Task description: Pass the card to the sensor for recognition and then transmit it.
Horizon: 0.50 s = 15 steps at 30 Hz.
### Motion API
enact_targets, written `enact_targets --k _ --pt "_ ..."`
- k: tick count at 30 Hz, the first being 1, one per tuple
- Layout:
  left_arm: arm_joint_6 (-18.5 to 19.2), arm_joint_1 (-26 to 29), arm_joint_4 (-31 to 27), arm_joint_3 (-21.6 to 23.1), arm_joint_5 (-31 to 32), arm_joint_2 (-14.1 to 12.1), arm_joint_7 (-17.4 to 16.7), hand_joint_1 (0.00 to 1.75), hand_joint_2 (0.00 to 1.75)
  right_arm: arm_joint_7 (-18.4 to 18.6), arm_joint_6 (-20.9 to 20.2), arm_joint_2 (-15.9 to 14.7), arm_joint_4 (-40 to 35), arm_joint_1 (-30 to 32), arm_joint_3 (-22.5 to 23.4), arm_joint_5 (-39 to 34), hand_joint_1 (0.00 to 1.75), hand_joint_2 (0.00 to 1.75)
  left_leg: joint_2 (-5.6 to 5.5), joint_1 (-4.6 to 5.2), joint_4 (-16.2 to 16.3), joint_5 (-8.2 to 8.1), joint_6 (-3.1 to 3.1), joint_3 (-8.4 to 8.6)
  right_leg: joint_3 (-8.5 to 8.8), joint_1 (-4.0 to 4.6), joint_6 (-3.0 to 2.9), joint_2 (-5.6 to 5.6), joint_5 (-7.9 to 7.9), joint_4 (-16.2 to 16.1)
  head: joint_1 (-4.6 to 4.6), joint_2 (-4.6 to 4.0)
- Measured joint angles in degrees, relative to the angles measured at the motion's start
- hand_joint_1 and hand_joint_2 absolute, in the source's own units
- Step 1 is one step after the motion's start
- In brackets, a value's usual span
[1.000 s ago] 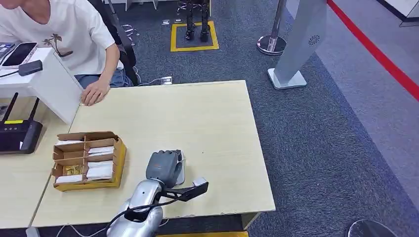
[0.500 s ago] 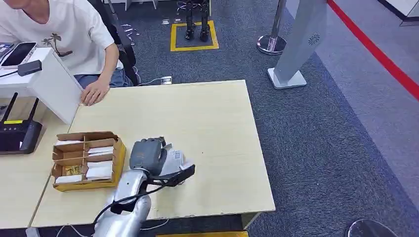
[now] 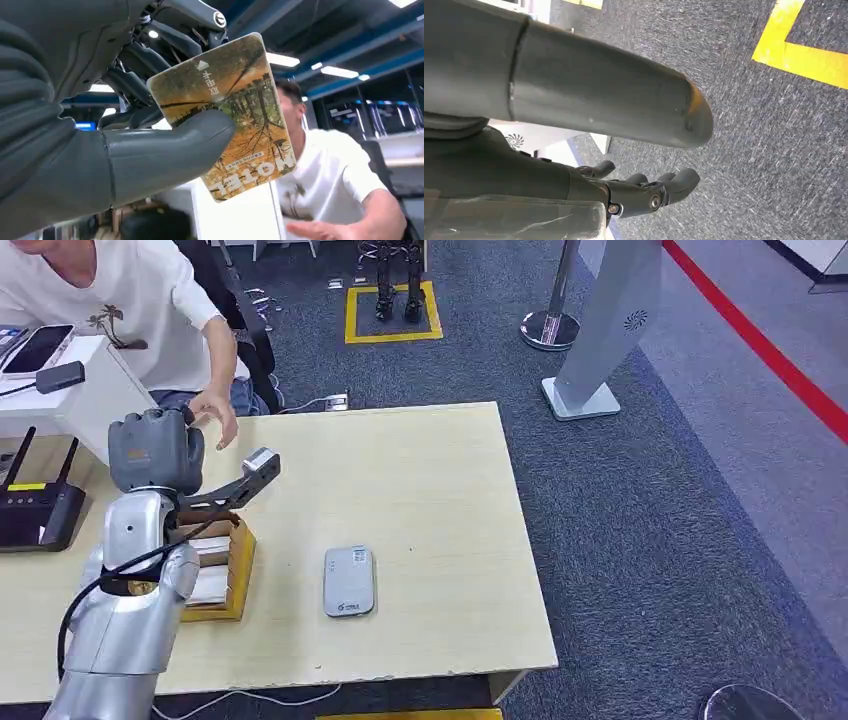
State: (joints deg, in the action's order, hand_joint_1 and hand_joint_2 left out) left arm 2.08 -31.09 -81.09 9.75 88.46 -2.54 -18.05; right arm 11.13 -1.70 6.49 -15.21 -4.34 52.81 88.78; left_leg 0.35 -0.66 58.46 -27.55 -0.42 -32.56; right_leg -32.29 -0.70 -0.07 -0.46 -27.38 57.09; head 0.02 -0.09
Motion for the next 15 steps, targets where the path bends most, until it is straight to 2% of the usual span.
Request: enact_targets --k 3,7,11,15 --pt "0.20 -1.79 0.39 0.00 0.00 -1.87 -0.04 1.75 1.75 0.00 -0.02 0.00 0.00 0.00 -0.04 0.00 0.00 0.00 0.00 0.00 0.00 0.00 0.00 0.00 0.00 0.00 0.00 0.00 0.00 0.00 0.00 0.00" --pt "0.22 -2.51 0.46 -0.02 0.00 -3.01 -0.07 1.75 1.75 0.00 -0.02 0.00 0.00 -0.03 -0.07 0.00 0.00 0.00 0.00 0.00 0.00 -0.01 0.00 -0.01 0.00 0.00 0.00 0.00 0.00 -0.01 0.00 0.00" --pt "0.78 -3.44 1.05 -0.02 0.00 -4.34 -1.96 1.75 1.75 0.00 -0.04 0.00 0.00 -0.03 -0.09 0.00 0.00 0.00 0.03 -0.01 0.00 -0.01 0.00 -0.01 -0.03 -0.01 0.00 0.04 0.00 -0.02 0.00 0.00" --pt "1.27 -6.27 3.81 -0.02 0.00 -6.75 -2.60 1.75 1.75 -0.11 -0.26 0.00 0.00 -0.05 -0.13 0.00 0.00 0.00 0.02 -0.03 0.00 0.02 -0.04 0.00 -0.03 0.00 -0.04 0.03 0.03 0.00 -0.02 0.00"
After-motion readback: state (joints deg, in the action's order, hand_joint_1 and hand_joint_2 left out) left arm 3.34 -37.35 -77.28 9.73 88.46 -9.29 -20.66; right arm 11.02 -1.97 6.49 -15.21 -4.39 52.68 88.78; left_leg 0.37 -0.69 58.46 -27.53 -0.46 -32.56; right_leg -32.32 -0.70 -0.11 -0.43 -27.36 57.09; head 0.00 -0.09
